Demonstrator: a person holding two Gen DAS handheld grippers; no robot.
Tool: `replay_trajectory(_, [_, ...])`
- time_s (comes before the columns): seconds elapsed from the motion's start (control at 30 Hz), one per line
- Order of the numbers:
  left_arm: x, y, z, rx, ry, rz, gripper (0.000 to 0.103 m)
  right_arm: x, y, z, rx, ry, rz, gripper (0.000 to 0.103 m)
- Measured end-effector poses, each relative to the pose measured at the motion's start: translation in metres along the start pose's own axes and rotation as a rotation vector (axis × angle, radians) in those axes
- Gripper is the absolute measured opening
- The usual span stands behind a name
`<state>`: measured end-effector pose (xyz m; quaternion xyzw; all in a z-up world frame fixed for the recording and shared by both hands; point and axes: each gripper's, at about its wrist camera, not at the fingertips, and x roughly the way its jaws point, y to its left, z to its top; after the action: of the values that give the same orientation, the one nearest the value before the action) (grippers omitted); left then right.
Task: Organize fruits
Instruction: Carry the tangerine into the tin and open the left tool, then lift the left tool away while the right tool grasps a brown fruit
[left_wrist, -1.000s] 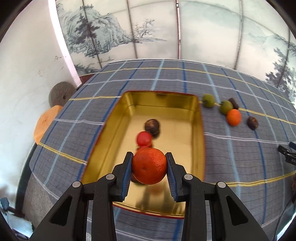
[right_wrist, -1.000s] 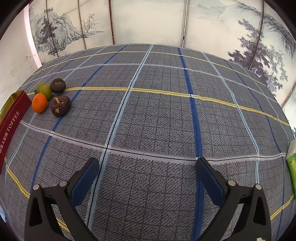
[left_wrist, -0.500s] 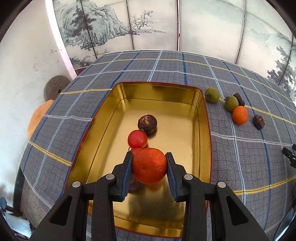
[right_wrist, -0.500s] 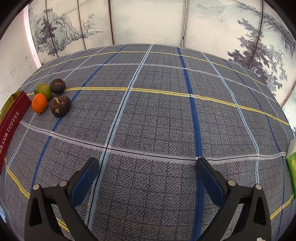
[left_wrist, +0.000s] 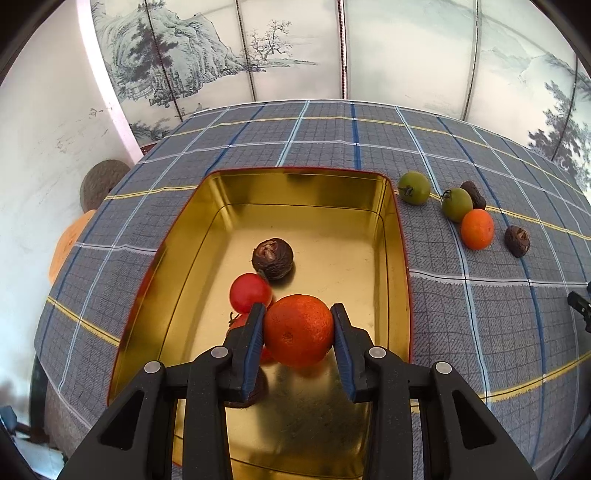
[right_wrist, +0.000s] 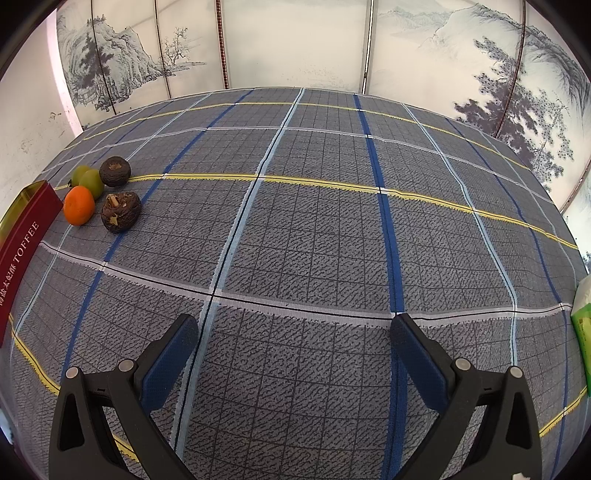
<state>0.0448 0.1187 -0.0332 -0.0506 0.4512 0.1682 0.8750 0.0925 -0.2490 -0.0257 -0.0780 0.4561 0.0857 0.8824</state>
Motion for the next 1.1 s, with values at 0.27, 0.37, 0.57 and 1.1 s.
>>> replay_trajectory(0.27, [0.005, -0.001, 0.001, 0.007, 0.001, 0.010, 0.037, 0.000, 0.000, 0.000, 0.001, 0.000, -0.001, 0.103])
replay_trajectory(0.37, [0.006, -0.002, 0.000, 0.014, 0.000, 0.033, 0.038, 0.001, 0.000, 0.000, 0.001, -0.001, -0.001, 0.103])
replay_trajectory(0.57, [0.003, -0.004, -0.003, 0.025, -0.029, 0.041, 0.049, 0.001, 0.000, 0.000, 0.001, -0.001, -0.001, 0.103])
replay_trajectory(1.1, [-0.029, -0.002, -0.014, 0.033, -0.147, 0.022, 0.061, -0.030, 0.012, 0.004, 0.006, -0.147, 0.148, 0.103])
